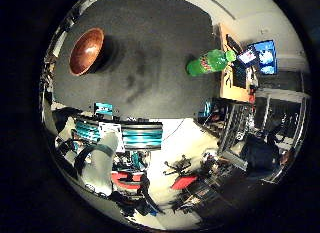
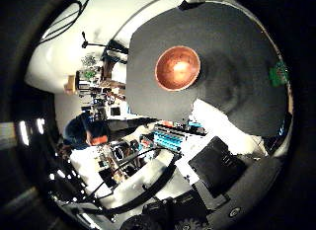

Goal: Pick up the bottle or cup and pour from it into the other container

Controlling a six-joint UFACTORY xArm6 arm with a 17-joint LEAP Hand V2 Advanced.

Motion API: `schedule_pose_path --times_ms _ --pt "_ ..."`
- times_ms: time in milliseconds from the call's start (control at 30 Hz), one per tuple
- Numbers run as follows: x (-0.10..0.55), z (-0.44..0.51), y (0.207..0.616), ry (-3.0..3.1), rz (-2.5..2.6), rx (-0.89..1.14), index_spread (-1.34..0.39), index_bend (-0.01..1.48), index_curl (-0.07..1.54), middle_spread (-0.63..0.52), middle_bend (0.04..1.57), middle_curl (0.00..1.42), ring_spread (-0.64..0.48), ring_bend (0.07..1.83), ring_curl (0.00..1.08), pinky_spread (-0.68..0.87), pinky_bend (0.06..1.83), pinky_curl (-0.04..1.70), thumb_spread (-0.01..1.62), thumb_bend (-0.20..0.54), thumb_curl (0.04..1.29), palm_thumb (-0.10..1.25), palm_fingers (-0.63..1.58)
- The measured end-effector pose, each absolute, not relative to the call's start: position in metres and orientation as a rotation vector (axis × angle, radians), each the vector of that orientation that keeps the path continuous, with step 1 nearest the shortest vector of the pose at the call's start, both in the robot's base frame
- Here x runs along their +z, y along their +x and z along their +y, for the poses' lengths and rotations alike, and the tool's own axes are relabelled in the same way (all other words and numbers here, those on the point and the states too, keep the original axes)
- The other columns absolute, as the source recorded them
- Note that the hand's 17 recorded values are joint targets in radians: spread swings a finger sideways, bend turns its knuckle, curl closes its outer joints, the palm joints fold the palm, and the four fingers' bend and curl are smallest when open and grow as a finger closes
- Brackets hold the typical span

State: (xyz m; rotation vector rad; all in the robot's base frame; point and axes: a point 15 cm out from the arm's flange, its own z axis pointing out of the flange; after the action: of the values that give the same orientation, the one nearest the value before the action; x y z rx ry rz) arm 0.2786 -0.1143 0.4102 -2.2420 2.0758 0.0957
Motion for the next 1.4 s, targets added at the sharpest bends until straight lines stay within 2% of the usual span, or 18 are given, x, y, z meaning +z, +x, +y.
schedule_pose_path --times_ms 700,967,1400 --pt "0.413 -0.118 0.276 -2.257 2.083 0.077 -0.43 0.30 0.40 -0.04 0.20 0.34 0.17 0.17 0.12 0.45 0.45 0.04 0.97 -0.025 0.41 0.87 0.28" --pt "0.422 -0.120 0.279 -2.210 2.051 0.054 -0.37 0.17 0.36 -0.04 0.21 0.34 0.17 0.19 0.15 0.45 0.49 0.05 1.04 -0.036 0.36 0.62 0.28" --pt "0.463 -0.166 0.285 -1.930 2.029 -0.069 -0.33 0.17 0.30 -0.02 0.21 0.34 0.18 0.23 0.21 0.46 0.60 0.03 1.05 -0.027 0.33 0.56 0.29"
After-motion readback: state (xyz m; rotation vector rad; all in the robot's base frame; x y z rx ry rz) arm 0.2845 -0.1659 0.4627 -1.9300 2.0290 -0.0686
